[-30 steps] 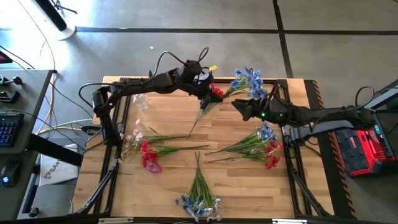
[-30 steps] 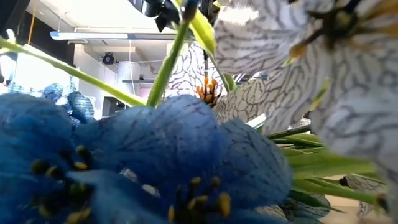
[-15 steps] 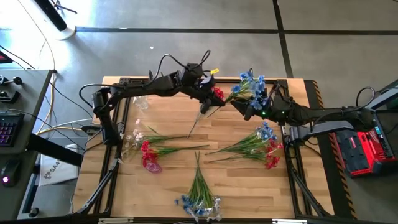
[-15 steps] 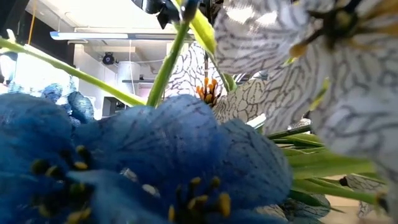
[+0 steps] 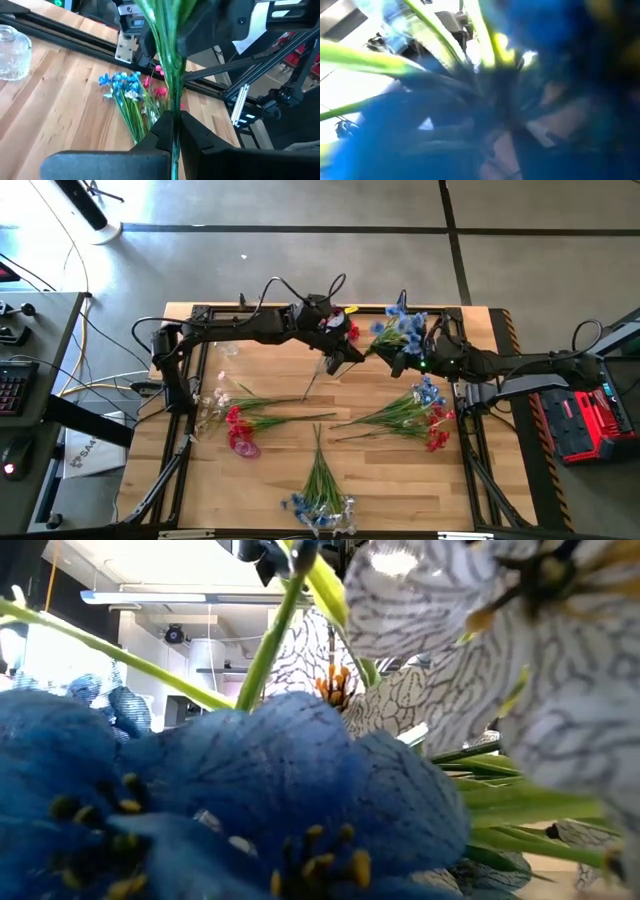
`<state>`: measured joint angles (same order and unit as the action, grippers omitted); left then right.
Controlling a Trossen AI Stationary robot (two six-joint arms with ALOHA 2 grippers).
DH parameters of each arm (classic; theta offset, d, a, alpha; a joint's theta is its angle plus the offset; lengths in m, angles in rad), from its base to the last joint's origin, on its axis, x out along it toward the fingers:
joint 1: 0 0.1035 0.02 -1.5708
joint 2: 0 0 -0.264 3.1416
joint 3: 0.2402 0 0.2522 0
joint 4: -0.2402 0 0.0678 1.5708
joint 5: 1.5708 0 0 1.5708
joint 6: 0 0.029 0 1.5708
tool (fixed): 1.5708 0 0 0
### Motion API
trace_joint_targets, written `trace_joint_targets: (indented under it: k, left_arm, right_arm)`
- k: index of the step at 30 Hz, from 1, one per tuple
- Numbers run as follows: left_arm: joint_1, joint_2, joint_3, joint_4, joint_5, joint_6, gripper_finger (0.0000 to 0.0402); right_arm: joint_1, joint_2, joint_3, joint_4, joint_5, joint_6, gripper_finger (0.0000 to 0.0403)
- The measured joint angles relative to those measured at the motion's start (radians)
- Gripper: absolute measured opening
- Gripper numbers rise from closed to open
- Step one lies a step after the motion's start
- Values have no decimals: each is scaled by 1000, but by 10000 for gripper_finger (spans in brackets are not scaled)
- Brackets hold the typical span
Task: Sort flowers into vase by color
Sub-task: Put the top blue flowers into the right transparent vase
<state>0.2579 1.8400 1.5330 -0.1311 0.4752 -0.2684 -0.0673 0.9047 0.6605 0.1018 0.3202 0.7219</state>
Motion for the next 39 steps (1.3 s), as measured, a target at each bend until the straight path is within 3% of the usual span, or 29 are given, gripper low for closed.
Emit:
trace_joint_targets:
  k: [8,23,33,39]
  left_arm:
    - [-17,7,0,-6,-50,-11,0]
    - [-20,7,0,-8,-49,-18,9]
    - [-26,6,2,-21,-113,-19,93]
    - [-13,-5,2,-118,-125,-16,121]
  right_arm:
    - [0,-1,0,-9,-43,3,7]
    - [5,-1,0,-22,-44,29,2]
    - [5,1,0,-129,-50,29,1]
    - [-30,-4,0,-255,103,37,0]
